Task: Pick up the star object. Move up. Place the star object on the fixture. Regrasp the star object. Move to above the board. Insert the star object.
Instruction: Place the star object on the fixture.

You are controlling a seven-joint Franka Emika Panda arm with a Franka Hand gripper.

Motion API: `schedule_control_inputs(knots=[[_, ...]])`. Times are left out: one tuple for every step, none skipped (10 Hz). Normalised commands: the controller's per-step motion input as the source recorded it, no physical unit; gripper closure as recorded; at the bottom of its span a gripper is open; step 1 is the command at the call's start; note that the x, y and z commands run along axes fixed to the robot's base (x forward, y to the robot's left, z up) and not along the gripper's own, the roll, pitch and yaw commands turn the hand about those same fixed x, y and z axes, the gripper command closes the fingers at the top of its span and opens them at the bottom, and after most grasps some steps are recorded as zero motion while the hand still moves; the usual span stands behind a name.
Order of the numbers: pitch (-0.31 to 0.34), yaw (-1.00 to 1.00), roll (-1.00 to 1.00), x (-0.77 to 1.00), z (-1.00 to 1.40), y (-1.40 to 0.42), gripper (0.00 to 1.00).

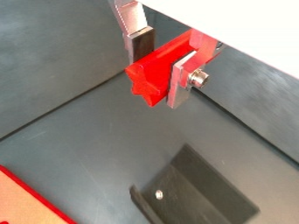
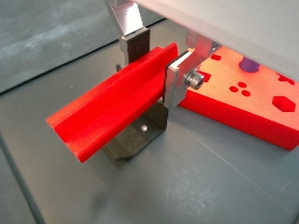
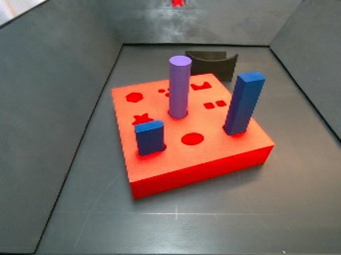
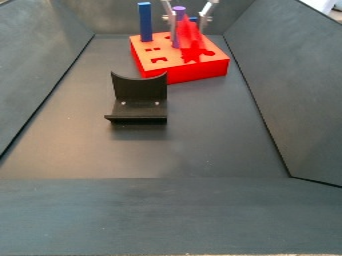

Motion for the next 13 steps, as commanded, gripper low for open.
schedule_control_inputs(knots=[[0.125,-0.22,0.01,1.00,-0.02,-0.11,1.00],[0.137,-0.12,0.02,1.00,-0.02,-0.08,1.00],[-0.013,-0.04,-1.00,1.00,0.08,-0.34,1.00],[-0.012,-0.03,-1.00,1.00,0.10,-0.33,1.00],[0.005,-0.04,-1.00,0.92,0.06,-0.16,1.00],[0.020,-0.04,-1.00,0.81,0.04,-0.10,1.00],[0.033,-0.05,-1.00,0.70,0.02,-0.05,1.00],[0.046,-0.05,-1.00,0.60,0.01,-0.01,1.00],[0.061,-0.06,-1.00,0.45,0.00,0.02,1.00],[0.069,-0.07,-1.00,0.38,0.00,0.02,1.00],[0.083,-0.08,-1.00,0.24,0.00,0.03,1.00],[0.093,-0.10,-1.00,0.13,-0.01,0.04,1.00],[0.092,-0.11,-0.96,0.04,-0.01,0.04,1.00]])
